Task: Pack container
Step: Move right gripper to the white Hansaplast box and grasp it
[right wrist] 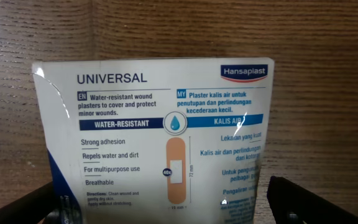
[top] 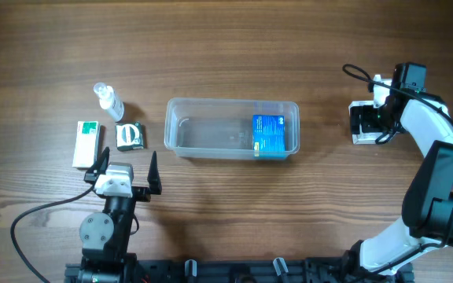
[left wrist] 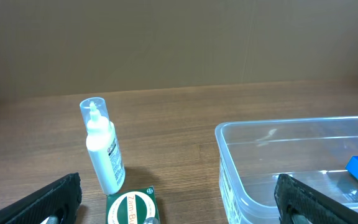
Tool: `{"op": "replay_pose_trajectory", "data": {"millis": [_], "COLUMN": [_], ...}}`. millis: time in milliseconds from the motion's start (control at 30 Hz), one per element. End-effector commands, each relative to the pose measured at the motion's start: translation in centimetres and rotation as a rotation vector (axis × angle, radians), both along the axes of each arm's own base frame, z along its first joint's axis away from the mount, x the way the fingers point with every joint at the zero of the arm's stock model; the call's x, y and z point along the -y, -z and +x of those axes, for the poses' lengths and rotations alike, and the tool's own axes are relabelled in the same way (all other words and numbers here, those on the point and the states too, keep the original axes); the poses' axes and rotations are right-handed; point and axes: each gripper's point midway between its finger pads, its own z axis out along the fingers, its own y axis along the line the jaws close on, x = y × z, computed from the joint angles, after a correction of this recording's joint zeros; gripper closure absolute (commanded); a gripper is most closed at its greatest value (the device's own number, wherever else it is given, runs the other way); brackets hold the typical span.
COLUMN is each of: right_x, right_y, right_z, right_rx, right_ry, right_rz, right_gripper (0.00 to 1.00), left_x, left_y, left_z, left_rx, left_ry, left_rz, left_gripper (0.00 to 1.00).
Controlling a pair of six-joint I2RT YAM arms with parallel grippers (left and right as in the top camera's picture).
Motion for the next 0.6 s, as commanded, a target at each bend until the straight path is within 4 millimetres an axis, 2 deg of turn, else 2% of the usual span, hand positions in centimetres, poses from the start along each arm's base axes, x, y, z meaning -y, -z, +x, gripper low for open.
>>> {"op": "replay_pose_trajectory", "data": {"millis": [0, 100, 200, 567], "right_x": [-0.9, -0.9, -1.5, -6.2], "right_y": [1.0, 1.0, 0.9, -1.6], "right_z": [-0.3, -0.5, -0.3, 2.5], "right_rx": [-0.027, -0.033, -0.031, -0.017], "right_ry": [-0.028, -0.04, -0.065, -0.212], "right_rz": [0.034, 0.032, 0.029, -0.076], "right_gripper": [0.01, 0.14, 0.18, 0.19], "left_x": [-0.4, -0.4, -0.4, -0.4], "left_y": [0.1, 0.1, 0.1, 0.1], "left_z": [0.0, 0.0, 0.0, 0.0], "left_rx": [0.005, 0.005, 0.005, 0.005], "left_ry": [-0.019, -0.019, -0.019, -0.019], "left_rz": [0.016, 0.016, 0.016, 0.016], "left_gripper": [0.0, 0.0, 0.0, 0.0]}}
